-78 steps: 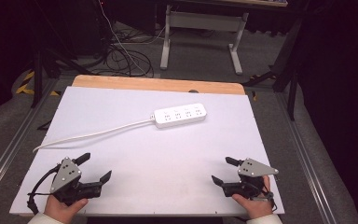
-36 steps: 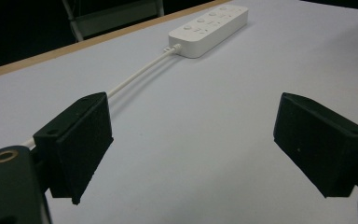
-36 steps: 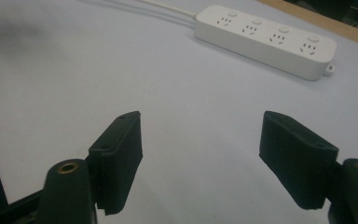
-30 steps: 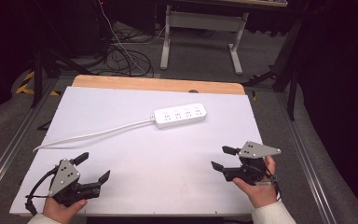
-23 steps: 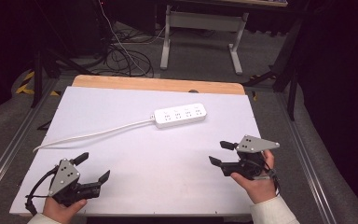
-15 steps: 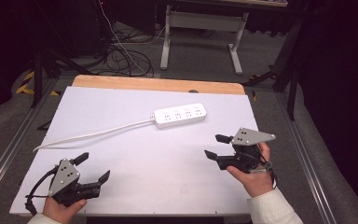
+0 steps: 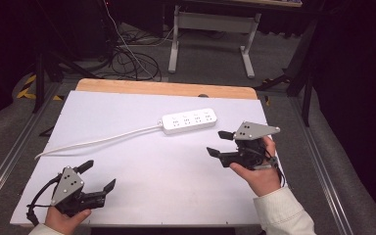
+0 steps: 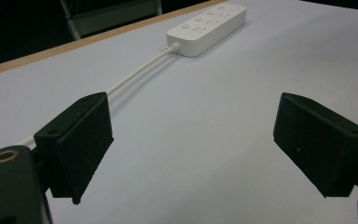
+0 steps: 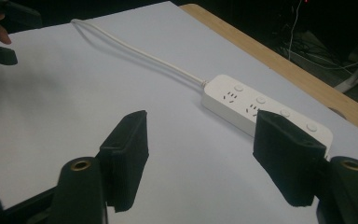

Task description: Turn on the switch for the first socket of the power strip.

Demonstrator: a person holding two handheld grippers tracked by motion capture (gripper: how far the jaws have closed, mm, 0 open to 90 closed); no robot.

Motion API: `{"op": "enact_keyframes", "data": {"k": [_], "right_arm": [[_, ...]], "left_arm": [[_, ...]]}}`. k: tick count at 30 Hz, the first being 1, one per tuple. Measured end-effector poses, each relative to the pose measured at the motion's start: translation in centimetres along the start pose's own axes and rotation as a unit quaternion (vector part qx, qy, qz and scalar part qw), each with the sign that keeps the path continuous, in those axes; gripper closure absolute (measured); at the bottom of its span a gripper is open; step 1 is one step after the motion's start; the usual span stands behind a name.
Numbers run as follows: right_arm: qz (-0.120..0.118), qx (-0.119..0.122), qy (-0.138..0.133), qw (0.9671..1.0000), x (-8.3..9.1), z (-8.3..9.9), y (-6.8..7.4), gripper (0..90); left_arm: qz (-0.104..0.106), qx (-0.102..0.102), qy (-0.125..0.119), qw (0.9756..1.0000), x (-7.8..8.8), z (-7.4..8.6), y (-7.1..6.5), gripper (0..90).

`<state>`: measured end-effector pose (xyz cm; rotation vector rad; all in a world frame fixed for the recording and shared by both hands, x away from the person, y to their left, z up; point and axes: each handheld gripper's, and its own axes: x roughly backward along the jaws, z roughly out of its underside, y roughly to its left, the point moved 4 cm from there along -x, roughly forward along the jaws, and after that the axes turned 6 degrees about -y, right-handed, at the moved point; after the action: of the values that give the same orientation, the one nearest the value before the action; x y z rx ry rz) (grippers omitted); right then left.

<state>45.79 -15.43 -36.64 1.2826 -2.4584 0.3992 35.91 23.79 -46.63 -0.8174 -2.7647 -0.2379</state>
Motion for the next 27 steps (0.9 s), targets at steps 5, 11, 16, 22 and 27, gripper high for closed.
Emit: {"op": "enact_keyframes", "data": {"k": [5, 11, 16, 22, 27], "right_arm": [[0.0, -0.002, 0.001, 1.0, -0.6, -0.8, -0.3, 37.6], [0.006, 0.008, 0.011, 0.9999, -1.0, -1.1, -0.7, 44.1], [0.019, 0.005, -0.01, 0.9998, -1.6, -1.6, -1.4, 61.1], [0.022, -0.022, -0.008, 0.9995, -3.3, -2.1, -2.7, 88.5], [0.024, -0.009, -0.009, 0.9996, -5.3, -2.9, -3.4, 90.0]], "left_arm": [[0.0, -0.003, 0.0, 1.0, 0.0, 0.0, 0.0, 12.3], [0.001, 0.001, -0.002, 1.0, 0.1, 0.0, 0.0, 12.4], [0.002, -0.003, -0.001, 1.0, 0.1, 0.0, 0.0, 12.4], [0.0, -0.001, -0.001, 1.0, 0.2, 0.0, 0.0, 12.4], [0.0, 0.001, -0.002, 1.0, 0.4, 0.1, 0.0, 12.4]]}}
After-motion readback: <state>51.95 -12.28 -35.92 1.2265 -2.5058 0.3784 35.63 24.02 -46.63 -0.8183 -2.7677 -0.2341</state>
